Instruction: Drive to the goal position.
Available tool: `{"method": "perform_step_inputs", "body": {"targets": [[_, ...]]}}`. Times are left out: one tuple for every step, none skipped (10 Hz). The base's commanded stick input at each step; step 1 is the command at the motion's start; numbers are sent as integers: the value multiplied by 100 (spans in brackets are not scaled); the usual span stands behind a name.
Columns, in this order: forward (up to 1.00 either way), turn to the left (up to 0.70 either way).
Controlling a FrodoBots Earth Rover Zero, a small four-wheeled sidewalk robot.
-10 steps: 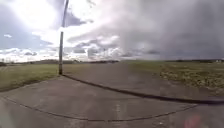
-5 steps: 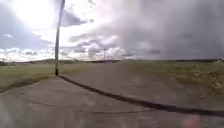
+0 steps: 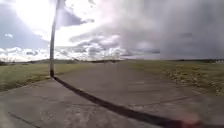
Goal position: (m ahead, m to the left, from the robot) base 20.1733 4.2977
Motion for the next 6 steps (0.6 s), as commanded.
{"method": "perform_step_inputs", "body": {"targets": [[100,0],[100,0],[100,0],[100,0],[100,0],[100,0]]}}
